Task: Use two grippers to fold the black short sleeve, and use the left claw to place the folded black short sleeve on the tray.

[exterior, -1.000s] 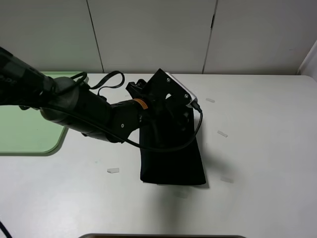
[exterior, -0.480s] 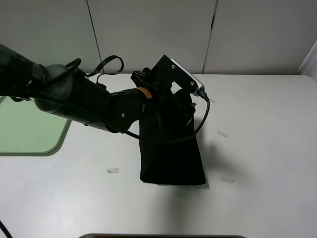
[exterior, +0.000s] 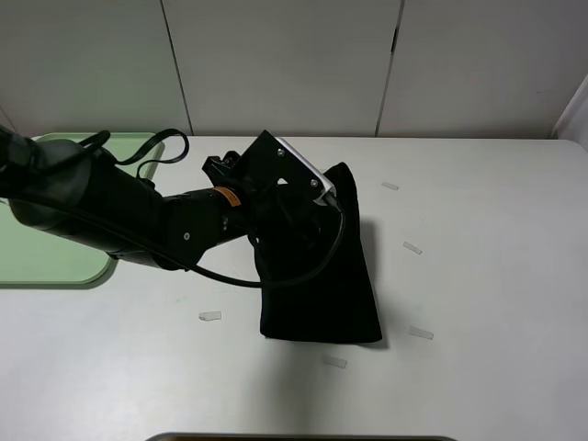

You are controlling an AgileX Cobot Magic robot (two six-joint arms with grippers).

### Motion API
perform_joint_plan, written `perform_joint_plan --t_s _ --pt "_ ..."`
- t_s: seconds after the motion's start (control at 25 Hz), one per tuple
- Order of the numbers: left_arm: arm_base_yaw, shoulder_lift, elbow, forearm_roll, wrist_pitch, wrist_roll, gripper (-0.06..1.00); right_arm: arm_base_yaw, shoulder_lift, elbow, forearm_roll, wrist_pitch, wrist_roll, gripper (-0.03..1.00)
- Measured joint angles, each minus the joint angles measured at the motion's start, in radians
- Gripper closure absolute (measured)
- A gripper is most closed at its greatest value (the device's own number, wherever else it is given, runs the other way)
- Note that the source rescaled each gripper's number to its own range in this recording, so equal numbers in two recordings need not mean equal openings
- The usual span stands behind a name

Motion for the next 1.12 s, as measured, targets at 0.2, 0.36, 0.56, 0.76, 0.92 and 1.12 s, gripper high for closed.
perform_joint_plan --t_s 0.2,0.36,0.56,0.76,0.92,1.12 --pt "0.038 0.008 0.002 -0.023 -0.009 0.000 -0.05 0.000 0.000 0.000 0.000 0.000 0.000 -0.03" --pt "0.047 0.043 -0.010 -0.020 -0.015 0.000 -0.05 0.000 0.000 0.000 0.000 0.000 0.000 -0.03" --pt "0.047 0.091 -0.093 0.029 0.012 -0.059 -0.05 0.000 0.000 0.000 0.000 0.000 0.000 -0.03" --pt "0.032 0.152 -0.186 0.066 0.056 -0.091 -0.05 0.000 0.000 0.000 0.000 0.000 0.000 -0.03" --pt "0.005 0.213 -0.249 0.072 0.076 -0.095 -0.05 0.000 0.000 0.000 0.000 0.000 0.000 -0.03" --pt "-0.014 0.260 -0.300 0.089 0.083 -0.114 -0.05 0.000 0.000 0.000 0.000 0.000 0.000 -0.03"
